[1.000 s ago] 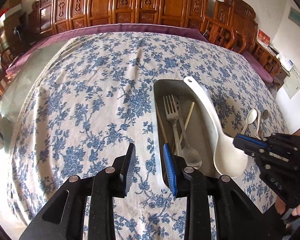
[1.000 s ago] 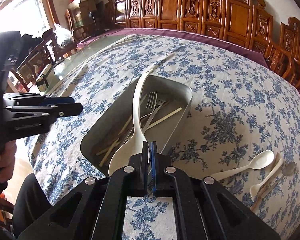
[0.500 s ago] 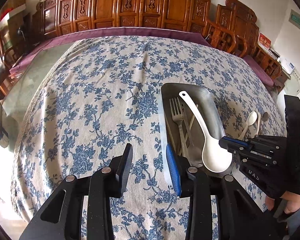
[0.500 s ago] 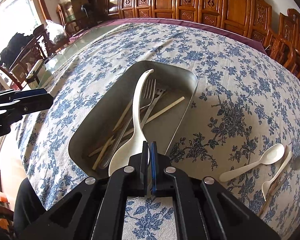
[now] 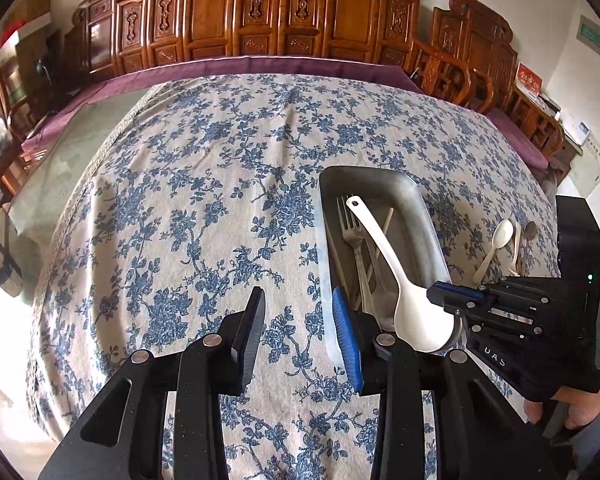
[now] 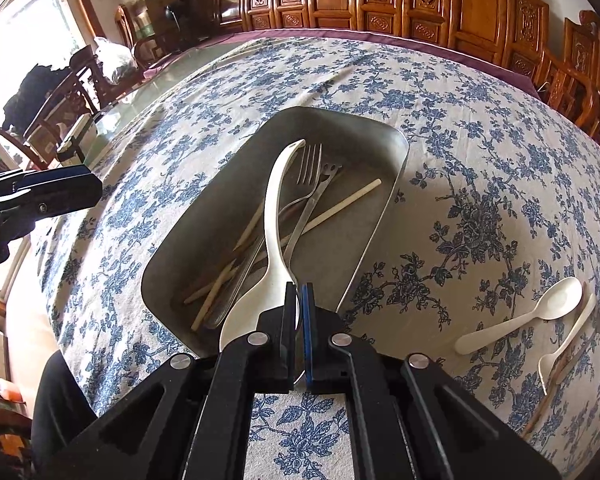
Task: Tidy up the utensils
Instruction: 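Carry the white plastic spoon into the tray and open the right gripper, then move the right gripper to the pile and grasp a white plastic fork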
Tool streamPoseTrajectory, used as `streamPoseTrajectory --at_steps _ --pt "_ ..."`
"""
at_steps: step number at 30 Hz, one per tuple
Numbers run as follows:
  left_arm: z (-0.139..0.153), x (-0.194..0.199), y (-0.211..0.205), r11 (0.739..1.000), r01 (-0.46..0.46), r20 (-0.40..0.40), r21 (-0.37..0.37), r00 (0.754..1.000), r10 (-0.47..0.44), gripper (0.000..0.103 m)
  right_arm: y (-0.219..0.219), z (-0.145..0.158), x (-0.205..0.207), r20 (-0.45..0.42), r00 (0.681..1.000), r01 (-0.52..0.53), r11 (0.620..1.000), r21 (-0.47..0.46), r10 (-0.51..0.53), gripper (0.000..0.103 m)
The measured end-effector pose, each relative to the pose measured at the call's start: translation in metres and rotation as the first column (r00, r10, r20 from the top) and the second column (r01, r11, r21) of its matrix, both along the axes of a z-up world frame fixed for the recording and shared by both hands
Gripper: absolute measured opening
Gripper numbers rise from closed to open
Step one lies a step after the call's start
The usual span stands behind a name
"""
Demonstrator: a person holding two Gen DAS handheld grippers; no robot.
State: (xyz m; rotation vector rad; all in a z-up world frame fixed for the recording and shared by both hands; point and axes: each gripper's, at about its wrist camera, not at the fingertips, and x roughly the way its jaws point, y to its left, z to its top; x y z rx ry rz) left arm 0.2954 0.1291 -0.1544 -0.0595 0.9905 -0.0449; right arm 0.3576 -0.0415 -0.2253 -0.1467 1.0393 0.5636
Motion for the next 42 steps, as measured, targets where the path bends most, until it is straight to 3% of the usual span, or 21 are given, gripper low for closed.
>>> streamPoseTrajectory --at_steps 14,15,16,17,19,24,31,36,42 --pt "0.006 -0.003 -0.024 1.000 0.029 0.006 0.002 1.000 -0.029 0.035 -0.039 0.029 -0.022 0.060 0.998 0.019 0.997 0.080 -0.024 0.007" --pt "0.006 -0.003 -0.028 0.999 0.036 0.005 0.001 0.999 -0.036 0.036 -0.046 0.031 -0.024 0.066 0.997 0.024 0.996 0.080 -0.029 0.007" --pt "0.007 -0.003 -0.031 0.999 0.040 0.008 0.000 0.999 -0.040 0.048 -0.053 0.033 -0.028 0.073 0.997 0.032 0.997 0.077 -0.037 0.007" --pt "0.008 -0.003 -0.036 0.999 0.049 0.016 -0.002 0.999 -0.049 0.053 -0.063 0.034 -0.032 0.080 0.996 0.042 0.997 0.071 -0.047 0.007" --pt "0.007 -0.002 -0.045 0.998 0.063 0.014 -0.003 0.998 -0.063 0.053 -0.081 0.034 -0.037 0.088 0.994 0.062 0.996 0.059 -0.068 0.007" --pt "0.003 0.002 -0.069 0.995 0.102 0.012 -0.015 0.995 -0.101 0.062 -0.133 0.024 -0.044 0.086 0.985 0.151 0.988 0.023 -0.152 0.016" --pt "-0.011 0.015 -0.115 0.984 0.173 -0.014 -0.029 0.985 -0.174 0.062 -0.199 0.006 -0.041 0.056 0.960 0.275 0.961 0.011 -0.276 0.016" --pt "-0.019 0.023 -0.143 0.976 0.214 -0.026 -0.034 0.976 -0.215 0.062 -0.225 0.000 -0.031 0.041 0.948 0.316 0.949 0.016 -0.317 0.016" --pt "-0.023 0.030 -0.163 0.969 0.244 -0.036 -0.035 0.969 -0.245 0.062 -0.233 -0.007 -0.004 0.015 0.942 0.335 0.941 0.043 -0.336 0.024"
